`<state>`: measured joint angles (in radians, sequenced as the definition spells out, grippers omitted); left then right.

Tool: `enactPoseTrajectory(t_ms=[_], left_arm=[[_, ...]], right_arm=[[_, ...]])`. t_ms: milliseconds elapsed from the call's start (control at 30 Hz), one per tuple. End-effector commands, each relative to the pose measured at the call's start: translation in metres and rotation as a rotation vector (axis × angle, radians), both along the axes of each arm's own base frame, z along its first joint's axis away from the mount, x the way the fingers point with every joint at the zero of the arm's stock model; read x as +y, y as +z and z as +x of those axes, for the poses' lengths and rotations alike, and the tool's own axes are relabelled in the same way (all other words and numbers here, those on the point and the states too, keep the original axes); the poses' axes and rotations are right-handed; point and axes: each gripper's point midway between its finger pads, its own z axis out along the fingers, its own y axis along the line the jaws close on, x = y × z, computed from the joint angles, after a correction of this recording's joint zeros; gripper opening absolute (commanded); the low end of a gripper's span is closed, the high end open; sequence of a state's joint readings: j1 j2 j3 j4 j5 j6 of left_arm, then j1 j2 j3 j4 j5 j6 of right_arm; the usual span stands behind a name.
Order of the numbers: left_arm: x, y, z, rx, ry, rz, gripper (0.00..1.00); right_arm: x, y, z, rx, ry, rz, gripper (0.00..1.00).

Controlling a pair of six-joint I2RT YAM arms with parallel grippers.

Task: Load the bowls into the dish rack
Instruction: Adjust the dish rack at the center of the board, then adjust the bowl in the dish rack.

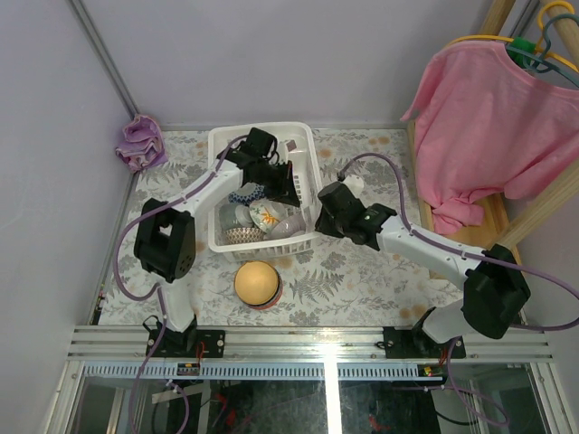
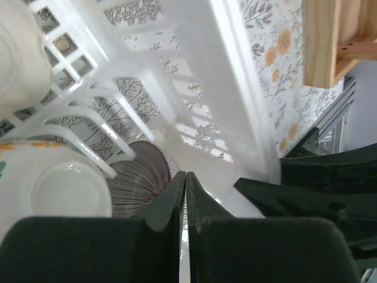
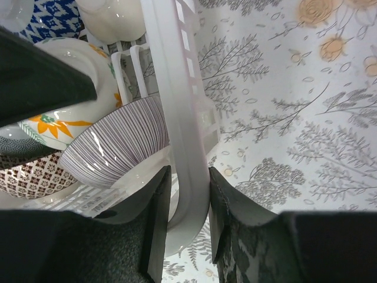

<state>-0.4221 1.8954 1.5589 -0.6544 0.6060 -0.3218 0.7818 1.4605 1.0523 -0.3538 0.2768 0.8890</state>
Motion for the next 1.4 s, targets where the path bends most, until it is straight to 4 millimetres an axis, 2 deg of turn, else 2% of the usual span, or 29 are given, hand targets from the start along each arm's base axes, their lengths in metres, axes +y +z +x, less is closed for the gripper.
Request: enactPoseTrajectory(t_ms=[0,100,167,267,433,533,600,700,967,1367], left_arm=[[-0.006,0.049,0.010,-0.104,0.007,-0.114,0.00],[-0.007,0.055,0.009,-0.092,-0.015,-0.116,0.00],[-0.006,0.051,0.002,-0.060,-0.045,-0.103,0.01],[0.005,0.043,-0.008,-0.023,-0.062,-0.036,0.15],[0.021,0.034,-0.026,0.008,-0.064,0.039,0.32],[0.033,0.024,-0.026,0.000,-0.053,0.113,0.38],[0.034,0.021,-0.029,0.007,-0.062,0.114,0.40],[0.035,0.015,-0.039,0.036,-0.078,0.105,0.41],[0.031,-0.001,-0.057,0.085,-0.109,0.090,0.36],[0.020,-0.011,-0.073,0.111,-0.160,0.085,0.29]], right_arm=[[0.000,-0.036,-0.051,0.157,0.076,-0.085,0.18],[-0.003,-0.028,-0.048,0.138,0.084,-0.111,0.32],[-0.001,-0.023,-0.046,0.131,0.098,-0.116,0.41],[0.002,-0.019,-0.043,0.122,0.120,-0.123,0.45],[0.001,-0.018,-0.042,0.117,0.149,-0.154,0.46],[0.000,-0.015,-0.041,0.106,0.167,-0.159,0.48],[-0.001,-0.013,-0.040,0.102,0.175,-0.160,0.51],[-0.004,-0.008,-0.039,0.092,0.185,-0.157,0.54],[-0.021,-0.002,-0.028,0.095,0.180,-0.120,0.53],[-0.024,0.002,-0.019,0.095,0.177,-0.101,0.53]])
